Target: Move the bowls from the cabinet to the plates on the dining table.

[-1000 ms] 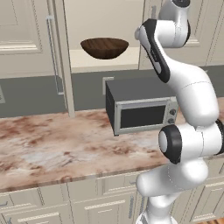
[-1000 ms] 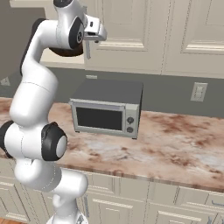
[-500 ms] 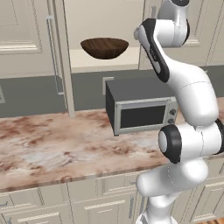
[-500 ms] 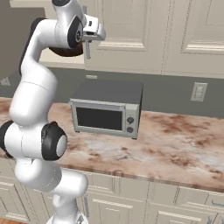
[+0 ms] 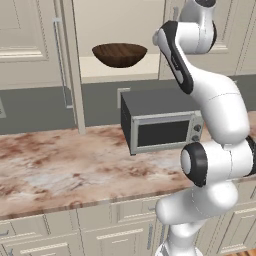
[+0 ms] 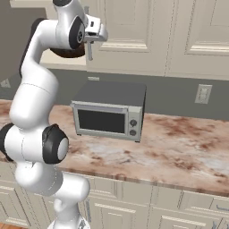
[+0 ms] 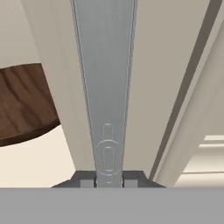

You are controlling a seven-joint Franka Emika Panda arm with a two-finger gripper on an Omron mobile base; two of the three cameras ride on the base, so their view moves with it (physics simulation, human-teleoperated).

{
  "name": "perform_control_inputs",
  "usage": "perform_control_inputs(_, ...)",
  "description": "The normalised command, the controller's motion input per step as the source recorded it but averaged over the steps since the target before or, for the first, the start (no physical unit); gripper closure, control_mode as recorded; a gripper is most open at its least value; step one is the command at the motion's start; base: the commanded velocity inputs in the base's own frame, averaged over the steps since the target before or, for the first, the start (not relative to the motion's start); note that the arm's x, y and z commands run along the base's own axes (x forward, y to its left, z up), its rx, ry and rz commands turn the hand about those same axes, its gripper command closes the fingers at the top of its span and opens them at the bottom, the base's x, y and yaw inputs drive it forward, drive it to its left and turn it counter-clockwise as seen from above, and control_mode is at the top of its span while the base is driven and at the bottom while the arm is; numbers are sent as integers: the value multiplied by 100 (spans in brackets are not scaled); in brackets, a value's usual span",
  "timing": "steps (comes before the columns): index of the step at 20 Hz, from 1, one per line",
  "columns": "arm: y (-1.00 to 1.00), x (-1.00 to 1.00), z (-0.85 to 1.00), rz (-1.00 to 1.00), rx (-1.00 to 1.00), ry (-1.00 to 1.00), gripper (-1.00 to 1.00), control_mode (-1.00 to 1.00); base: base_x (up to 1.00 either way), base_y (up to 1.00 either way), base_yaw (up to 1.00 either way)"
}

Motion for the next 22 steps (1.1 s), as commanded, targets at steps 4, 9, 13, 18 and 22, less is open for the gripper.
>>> perform_control_inputs(4, -26, -28, 0, 0, 0, -18, 100, -100, 0, 0, 0)
perform_control_inputs(9, -35, -60, 2, 0, 0, -27, 100, -100, 0, 0, 0)
perform_control_inputs(13, -36, -65, 5, 0, 0, -25, 100, -100, 0, 0, 0)
perform_control_inputs(18, -47, -65, 0, 0, 0, -19, 100, -100, 0, 0, 0)
perform_control_inputs(22, -56, -64, 0, 0, 0, -15, 100, -100, 0, 0, 0)
